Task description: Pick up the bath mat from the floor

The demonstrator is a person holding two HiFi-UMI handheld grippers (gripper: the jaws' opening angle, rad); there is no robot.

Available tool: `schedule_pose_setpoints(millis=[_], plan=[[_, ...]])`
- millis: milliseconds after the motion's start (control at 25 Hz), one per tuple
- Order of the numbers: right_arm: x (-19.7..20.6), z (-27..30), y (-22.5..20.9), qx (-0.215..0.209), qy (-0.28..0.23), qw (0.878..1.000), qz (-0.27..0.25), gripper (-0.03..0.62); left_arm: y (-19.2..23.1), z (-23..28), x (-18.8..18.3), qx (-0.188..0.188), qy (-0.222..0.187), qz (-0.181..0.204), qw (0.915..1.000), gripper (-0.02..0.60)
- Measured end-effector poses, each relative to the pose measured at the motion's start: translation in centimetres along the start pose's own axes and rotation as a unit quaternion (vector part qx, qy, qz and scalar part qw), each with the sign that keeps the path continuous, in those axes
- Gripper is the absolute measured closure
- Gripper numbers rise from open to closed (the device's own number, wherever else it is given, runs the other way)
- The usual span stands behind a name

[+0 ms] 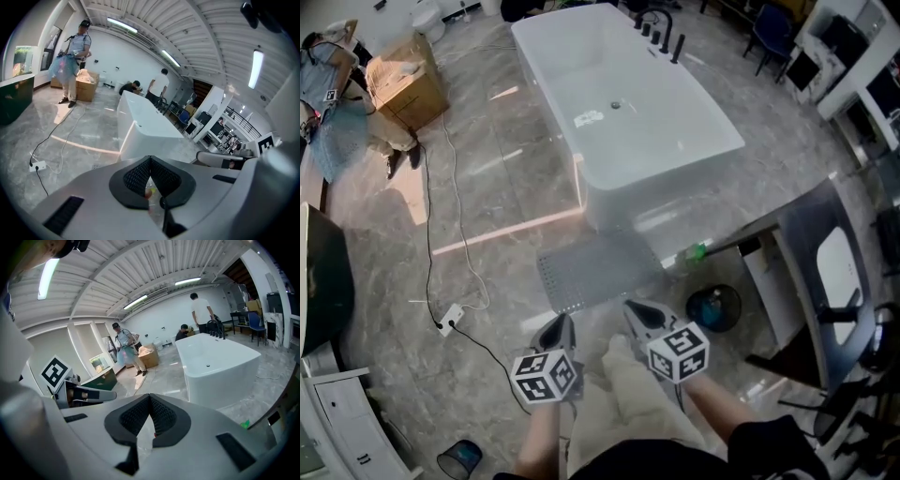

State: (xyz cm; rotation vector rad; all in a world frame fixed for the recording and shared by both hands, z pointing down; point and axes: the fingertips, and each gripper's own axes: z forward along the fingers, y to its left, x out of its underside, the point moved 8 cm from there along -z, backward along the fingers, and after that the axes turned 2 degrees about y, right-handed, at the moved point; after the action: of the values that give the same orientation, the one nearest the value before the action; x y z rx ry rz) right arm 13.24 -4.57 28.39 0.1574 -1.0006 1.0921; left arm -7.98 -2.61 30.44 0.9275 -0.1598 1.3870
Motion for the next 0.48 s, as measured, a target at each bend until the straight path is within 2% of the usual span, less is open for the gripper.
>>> schedule_pose_setpoints(millis=[480], plan=[[9.2,8.3,-3.3,0.023,0.002,1.000,0.007,0.582,9.6,7.7,7.2,-0.018,0.016,-0.005,0.9997,0.581]])
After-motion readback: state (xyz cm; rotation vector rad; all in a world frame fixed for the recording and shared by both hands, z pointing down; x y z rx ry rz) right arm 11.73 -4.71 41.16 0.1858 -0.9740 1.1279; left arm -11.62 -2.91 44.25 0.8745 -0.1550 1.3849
